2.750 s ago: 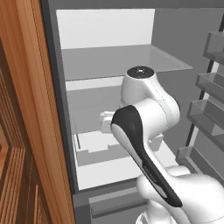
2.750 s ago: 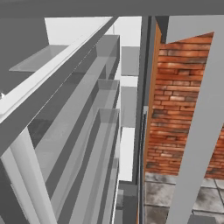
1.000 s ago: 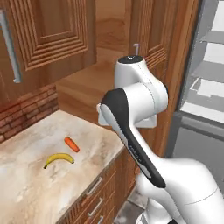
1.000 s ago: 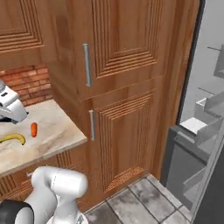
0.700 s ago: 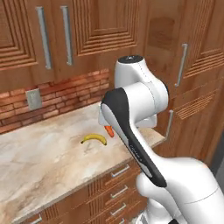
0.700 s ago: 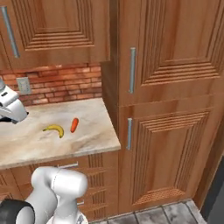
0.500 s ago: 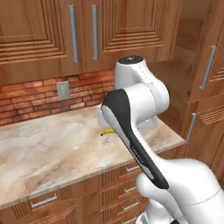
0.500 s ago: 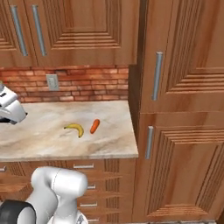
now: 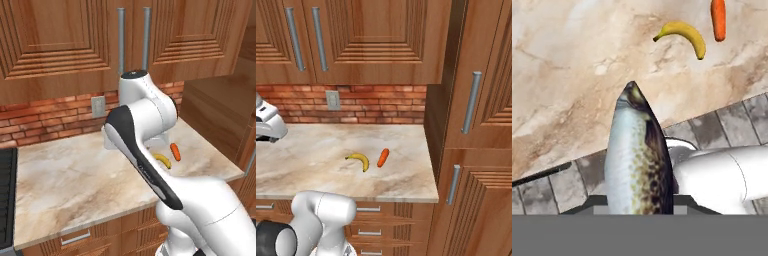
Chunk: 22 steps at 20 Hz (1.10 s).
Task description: Open the fridge, remove the banana, carrot, and fish, and place them on any counter.
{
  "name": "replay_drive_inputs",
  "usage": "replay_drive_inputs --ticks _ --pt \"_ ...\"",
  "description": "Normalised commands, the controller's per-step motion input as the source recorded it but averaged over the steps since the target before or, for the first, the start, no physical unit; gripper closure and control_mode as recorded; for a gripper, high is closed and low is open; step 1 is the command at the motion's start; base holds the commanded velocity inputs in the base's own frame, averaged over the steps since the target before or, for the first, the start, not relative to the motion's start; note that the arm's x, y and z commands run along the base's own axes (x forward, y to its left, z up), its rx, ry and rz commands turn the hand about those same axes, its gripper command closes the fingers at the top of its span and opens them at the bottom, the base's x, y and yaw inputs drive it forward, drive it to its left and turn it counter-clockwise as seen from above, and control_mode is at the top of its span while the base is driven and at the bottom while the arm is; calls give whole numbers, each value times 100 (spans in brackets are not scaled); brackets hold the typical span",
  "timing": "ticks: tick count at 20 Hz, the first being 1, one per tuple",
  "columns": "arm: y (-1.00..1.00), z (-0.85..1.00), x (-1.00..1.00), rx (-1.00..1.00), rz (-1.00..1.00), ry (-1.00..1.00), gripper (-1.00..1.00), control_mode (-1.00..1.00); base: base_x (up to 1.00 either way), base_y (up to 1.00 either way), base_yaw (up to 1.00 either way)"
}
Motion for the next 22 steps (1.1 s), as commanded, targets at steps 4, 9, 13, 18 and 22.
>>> replay_drive_inputs --ticks 4,9,13,18,22 --pt "-3 -91 100 -5 3 1 100 -100 0 0 0" --pt "-23 -100 100 -7 0 0 100 -100 0 0 0" --pt "-31 -100 100 -1 0 0 100 -100 0 0 0" --pt "-31 -92 97 0 1 2 100 -100 0 0 0" --pt "-12 -78 57 0 2 1 100 -100 0 0 0"
